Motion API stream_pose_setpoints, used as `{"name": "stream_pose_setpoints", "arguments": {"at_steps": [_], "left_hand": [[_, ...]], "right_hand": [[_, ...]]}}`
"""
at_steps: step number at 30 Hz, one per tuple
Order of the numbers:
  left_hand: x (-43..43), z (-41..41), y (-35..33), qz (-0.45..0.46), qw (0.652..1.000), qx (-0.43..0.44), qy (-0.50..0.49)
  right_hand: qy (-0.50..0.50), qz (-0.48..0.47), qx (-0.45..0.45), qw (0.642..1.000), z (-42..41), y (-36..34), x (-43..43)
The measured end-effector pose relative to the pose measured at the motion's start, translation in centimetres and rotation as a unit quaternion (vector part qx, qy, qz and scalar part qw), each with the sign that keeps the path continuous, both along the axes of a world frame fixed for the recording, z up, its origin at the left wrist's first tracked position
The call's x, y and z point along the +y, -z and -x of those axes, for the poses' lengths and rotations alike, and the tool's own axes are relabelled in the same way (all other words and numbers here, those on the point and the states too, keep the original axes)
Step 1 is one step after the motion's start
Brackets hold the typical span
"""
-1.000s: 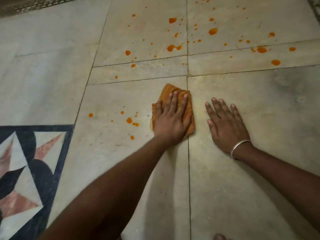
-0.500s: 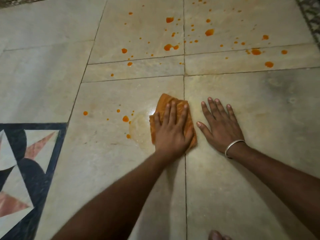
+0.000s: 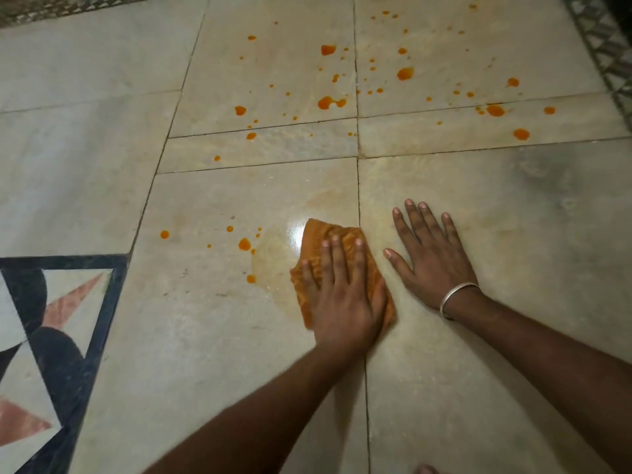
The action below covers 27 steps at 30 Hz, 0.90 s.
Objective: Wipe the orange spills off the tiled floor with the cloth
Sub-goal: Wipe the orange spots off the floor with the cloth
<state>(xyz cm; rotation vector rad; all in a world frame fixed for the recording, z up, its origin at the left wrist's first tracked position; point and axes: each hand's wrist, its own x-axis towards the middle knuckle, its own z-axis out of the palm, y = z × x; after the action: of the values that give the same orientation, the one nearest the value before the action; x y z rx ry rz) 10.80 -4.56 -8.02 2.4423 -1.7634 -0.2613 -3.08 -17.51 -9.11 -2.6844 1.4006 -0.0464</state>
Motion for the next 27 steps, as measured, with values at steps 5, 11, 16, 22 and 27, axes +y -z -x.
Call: {"name": "stream_pose_setpoints", "arguments": {"at_steps": [5, 11, 16, 22, 27], "left_hand": [[-5.6, -4.6, -0.2, -0.006, 0.999, -0.005, 0.039], [-3.4, -5.6, -3.3, -0.053, 0.996, 0.050, -0.048], [0.9, -3.7, -7.1, -0.048, 0.991, 0.103, -0.068], [1.8, -10.0, -9.7, 0.093, 0.708, 0.633, -0.297], [2.9, -16.6, -8.5, 0.199, 0.712, 0.509, -0.441]], "right_hand": [[-0.007, -0.005, 0.003, 1.000, 0.1, 0.0, 0.0], [-0.001, -0.010, 0.006, 1.000, 0.1, -0.1, 0.2], [-0.004, -0.027, 0.010, 1.000, -0.2, -0.9, 0.1], [-0.052, -0.048, -0.033, 0.997, -4.9, -2.6, 1.6], [-0.077, -0.057, -0.058, 0.994, -9.8, -2.8, 2.3]]}}
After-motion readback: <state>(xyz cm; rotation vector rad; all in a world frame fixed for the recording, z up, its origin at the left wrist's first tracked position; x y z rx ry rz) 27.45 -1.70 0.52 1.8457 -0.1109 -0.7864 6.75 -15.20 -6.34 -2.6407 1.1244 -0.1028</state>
